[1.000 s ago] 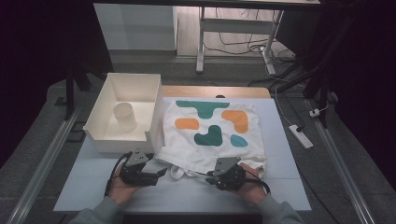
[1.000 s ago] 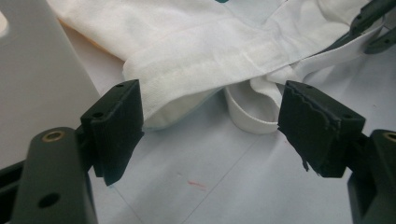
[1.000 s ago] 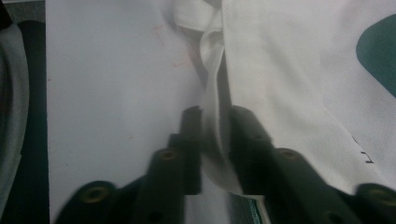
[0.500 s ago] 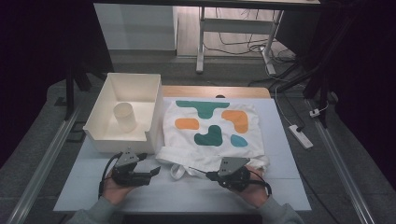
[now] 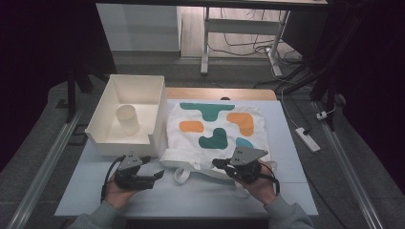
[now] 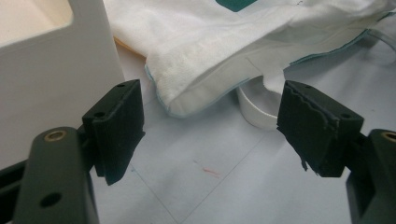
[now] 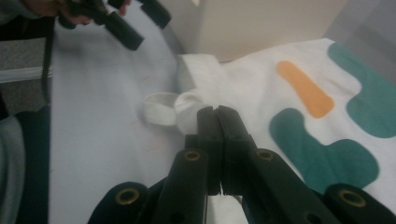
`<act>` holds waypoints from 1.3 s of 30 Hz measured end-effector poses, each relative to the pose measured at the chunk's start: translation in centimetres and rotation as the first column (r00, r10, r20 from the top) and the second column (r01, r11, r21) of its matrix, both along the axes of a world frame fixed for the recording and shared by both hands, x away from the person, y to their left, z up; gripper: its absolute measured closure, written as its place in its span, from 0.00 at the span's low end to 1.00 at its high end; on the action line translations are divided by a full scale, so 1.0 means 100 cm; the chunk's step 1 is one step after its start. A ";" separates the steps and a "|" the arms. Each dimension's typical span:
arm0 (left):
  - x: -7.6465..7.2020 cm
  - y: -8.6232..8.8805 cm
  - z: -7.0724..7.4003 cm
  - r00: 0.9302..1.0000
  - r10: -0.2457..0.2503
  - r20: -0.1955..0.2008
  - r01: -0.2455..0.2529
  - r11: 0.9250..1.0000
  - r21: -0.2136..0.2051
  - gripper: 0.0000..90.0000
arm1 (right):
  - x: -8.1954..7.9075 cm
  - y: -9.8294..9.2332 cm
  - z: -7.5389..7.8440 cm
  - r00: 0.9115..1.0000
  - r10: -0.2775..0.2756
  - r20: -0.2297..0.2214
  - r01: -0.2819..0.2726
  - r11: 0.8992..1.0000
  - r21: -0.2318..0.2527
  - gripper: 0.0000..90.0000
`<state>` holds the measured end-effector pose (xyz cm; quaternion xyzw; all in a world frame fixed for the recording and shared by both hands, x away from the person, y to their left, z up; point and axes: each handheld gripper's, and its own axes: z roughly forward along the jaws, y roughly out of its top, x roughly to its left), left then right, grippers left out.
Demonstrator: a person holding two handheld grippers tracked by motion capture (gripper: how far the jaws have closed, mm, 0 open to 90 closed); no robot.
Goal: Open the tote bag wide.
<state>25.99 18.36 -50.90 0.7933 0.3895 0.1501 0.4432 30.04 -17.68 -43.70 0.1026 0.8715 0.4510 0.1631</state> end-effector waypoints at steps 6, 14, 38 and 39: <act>0.002 -0.001 -0.001 1.000 -0.002 -0.004 0.002 1.000 0.005 0.26 | 0.019 0.000 0.003 0.998 -0.061 0.020 0.061 0.998 0.006 0.98; 0.002 0.000 -0.001 1.000 -0.006 0.000 0.006 1.000 0.010 0.27 | 0.059 0.002 0.006 0.988 -0.155 0.009 0.155 0.987 0.042 0.98; 0.005 -0.006 -0.003 1.000 0.006 -0.007 -0.005 1.000 0.029 0.27 | 0.148 -0.014 -0.039 0.938 -0.313 -0.148 0.316 0.949 -0.003 0.98; 0.005 -0.007 -0.003 1.000 0.005 -0.005 -0.005 1.000 0.030 0.27 | 0.152 -0.014 -0.045 0.933 -0.318 -0.167 0.319 0.947 -0.023 0.98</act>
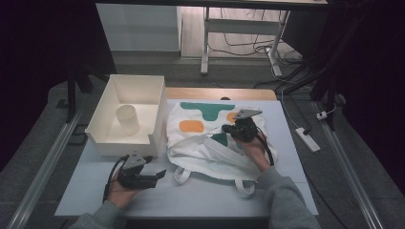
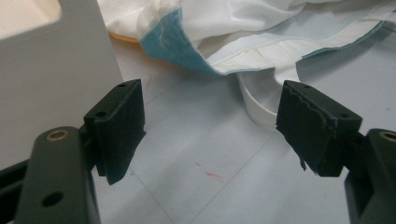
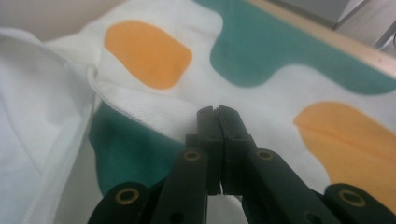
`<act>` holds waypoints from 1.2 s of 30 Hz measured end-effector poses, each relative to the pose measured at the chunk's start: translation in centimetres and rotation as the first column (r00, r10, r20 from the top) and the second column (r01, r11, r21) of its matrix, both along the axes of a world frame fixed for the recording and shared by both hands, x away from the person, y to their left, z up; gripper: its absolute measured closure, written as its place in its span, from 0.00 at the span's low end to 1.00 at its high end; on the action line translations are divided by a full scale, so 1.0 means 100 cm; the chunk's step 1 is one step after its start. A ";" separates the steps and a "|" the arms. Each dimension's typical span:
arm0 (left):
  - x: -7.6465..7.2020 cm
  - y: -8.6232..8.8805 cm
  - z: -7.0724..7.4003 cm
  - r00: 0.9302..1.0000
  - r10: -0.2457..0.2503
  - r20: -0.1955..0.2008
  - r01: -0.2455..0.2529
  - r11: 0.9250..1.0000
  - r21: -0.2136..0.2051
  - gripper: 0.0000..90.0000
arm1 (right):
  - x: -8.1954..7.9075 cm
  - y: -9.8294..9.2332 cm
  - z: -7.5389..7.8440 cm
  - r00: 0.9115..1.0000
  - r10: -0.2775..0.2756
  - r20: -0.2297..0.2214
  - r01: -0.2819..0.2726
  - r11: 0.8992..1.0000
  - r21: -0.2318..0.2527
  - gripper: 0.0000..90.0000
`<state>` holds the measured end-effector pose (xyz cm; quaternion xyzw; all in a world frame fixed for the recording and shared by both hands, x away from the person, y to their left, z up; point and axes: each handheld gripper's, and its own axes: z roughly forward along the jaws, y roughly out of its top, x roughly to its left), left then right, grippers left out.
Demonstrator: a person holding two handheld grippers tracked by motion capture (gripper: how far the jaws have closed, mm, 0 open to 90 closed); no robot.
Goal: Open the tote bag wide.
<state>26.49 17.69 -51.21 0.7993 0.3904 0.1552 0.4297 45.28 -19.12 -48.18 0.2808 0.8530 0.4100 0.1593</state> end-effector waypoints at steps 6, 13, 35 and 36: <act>-0.002 -0.004 0.001 1.000 -0.008 0.009 0.008 1.000 0.008 0.27 | 0.002 -0.001 -0.005 0.999 0.011 -0.044 -0.011 1.000 -0.009 0.98; -0.005 -0.002 0.005 0.999 -0.024 0.029 0.023 1.000 0.009 0.28 | -0.012 -0.004 0.013 1.000 0.023 0.014 -0.024 0.998 0.059 0.74; -0.010 -0.012 0.018 0.993 -0.083 0.085 0.081 0.996 0.029 0.32 | -0.099 -0.023 0.043 0.992 0.105 0.066 -0.110 0.992 0.067 0.54; -0.010 -0.015 0.019 0.992 -0.093 0.089 0.090 0.995 0.031 0.32 | -0.105 -0.025 0.041 0.992 0.109 0.064 -0.113 0.992 0.058 0.54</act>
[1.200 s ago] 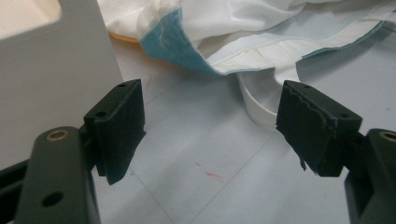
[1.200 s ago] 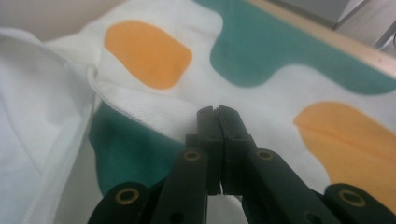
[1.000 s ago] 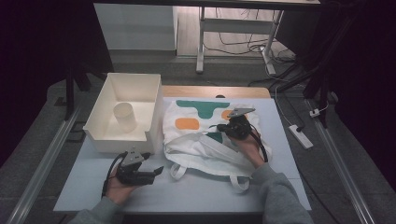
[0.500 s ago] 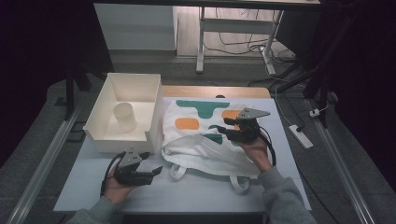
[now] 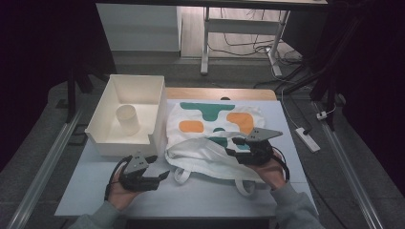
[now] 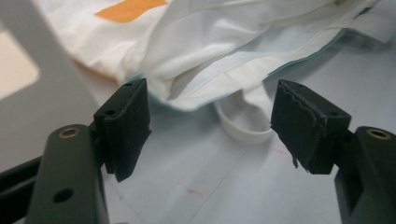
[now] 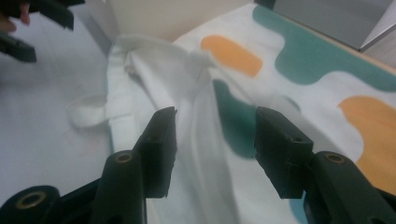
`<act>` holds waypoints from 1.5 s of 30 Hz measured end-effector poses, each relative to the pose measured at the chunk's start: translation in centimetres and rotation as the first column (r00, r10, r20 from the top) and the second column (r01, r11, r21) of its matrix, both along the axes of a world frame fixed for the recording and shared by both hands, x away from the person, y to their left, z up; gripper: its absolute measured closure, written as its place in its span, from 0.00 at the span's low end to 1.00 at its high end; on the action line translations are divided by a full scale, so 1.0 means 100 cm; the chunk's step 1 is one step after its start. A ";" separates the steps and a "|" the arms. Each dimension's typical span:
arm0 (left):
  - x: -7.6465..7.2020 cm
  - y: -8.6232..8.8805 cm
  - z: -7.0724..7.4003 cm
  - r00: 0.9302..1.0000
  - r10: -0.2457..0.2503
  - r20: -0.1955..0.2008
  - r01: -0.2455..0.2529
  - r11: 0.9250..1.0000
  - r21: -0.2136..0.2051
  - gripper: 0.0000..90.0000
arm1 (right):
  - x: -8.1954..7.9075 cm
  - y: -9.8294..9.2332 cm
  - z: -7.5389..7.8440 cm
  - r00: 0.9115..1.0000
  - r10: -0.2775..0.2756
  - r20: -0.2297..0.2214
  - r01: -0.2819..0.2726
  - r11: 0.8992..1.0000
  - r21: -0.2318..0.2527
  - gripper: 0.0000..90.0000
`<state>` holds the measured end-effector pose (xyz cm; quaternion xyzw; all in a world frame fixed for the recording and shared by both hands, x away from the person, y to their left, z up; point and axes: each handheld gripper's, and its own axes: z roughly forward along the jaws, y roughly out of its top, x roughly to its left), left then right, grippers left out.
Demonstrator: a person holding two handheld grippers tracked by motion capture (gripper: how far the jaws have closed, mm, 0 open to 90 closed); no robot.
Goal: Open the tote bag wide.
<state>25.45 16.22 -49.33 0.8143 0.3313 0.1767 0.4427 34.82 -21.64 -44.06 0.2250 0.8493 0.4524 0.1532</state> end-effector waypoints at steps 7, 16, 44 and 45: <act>0.009 -0.035 0.005 0.995 -0.099 0.012 0.099 0.994 0.043 0.34 | -0.018 -0.004 -0.011 1.000 -0.002 -0.022 0.001 0.999 -0.036 0.54; 0.027 -0.088 0.005 0.972 -0.233 -0.001 0.232 0.967 0.100 0.36 | -0.014 0.003 -0.017 0.999 0.004 -0.038 -0.006 0.998 -0.059 0.54; 0.060 -0.137 -0.020 0.926 -0.351 -0.137 0.375 0.891 0.255 0.36 | -0.006 0.009 -0.022 0.999 -0.012 -0.051 0.008 0.996 -0.087 0.53; 0.061 -0.137 -0.021 0.928 -0.346 -0.138 0.371 0.891 0.262 0.36 | -0.006 0.009 -0.023 0.999 -0.012 -0.051 0.007 0.996 -0.087 0.53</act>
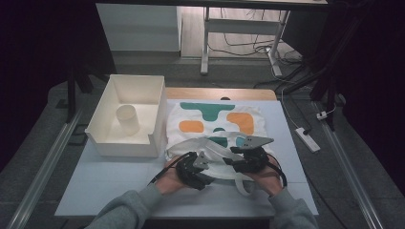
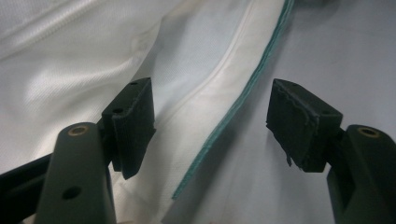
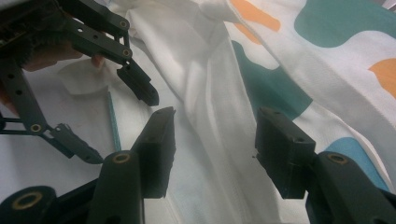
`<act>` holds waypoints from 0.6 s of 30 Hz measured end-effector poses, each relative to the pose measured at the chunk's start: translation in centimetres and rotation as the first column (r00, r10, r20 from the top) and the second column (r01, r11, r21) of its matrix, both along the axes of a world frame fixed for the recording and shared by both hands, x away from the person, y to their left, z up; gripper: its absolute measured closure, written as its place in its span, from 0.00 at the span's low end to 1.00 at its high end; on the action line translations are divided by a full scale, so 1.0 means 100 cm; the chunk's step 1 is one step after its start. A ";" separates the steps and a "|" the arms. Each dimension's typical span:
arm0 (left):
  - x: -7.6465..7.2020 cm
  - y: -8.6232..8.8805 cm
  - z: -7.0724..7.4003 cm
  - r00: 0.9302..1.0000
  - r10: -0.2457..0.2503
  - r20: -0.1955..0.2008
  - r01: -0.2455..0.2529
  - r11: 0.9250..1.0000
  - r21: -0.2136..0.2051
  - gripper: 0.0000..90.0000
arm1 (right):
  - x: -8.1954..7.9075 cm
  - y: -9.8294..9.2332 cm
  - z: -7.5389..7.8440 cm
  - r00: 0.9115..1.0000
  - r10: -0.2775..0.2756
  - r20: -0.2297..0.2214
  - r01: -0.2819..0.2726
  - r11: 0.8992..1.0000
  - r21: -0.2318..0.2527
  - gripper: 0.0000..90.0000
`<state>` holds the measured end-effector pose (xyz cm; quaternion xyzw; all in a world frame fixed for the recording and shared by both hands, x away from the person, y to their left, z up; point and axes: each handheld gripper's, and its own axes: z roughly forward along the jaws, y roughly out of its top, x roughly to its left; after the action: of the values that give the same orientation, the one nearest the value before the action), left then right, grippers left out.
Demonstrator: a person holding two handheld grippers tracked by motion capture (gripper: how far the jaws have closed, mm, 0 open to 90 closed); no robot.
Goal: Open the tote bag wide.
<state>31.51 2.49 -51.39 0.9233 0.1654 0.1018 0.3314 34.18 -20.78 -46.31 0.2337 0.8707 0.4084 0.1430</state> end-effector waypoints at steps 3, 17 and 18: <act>0.001 0.000 -0.002 1.000 0.004 -0.004 -0.004 1.000 0.011 0.36 | 0.000 0.000 0.000 1.000 0.000 -0.001 0.000 1.000 -0.001 0.53; 0.002 -0.001 -0.010 0.999 0.026 0.028 -0.028 0.997 0.077 0.47 | 0.001 0.000 -0.005 1.000 -0.015 0.005 0.016 0.999 -0.036 0.53; 0.003 0.000 -0.010 0.999 0.032 0.030 -0.034 0.997 0.075 0.48 | 0.002 0.000 -0.005 1.000 -0.019 0.005 0.019 0.999 -0.042 0.53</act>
<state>31.78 2.48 -52.43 0.9307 0.1721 0.1265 0.2970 34.35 -20.83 -46.82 0.2381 0.8764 0.3894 0.1538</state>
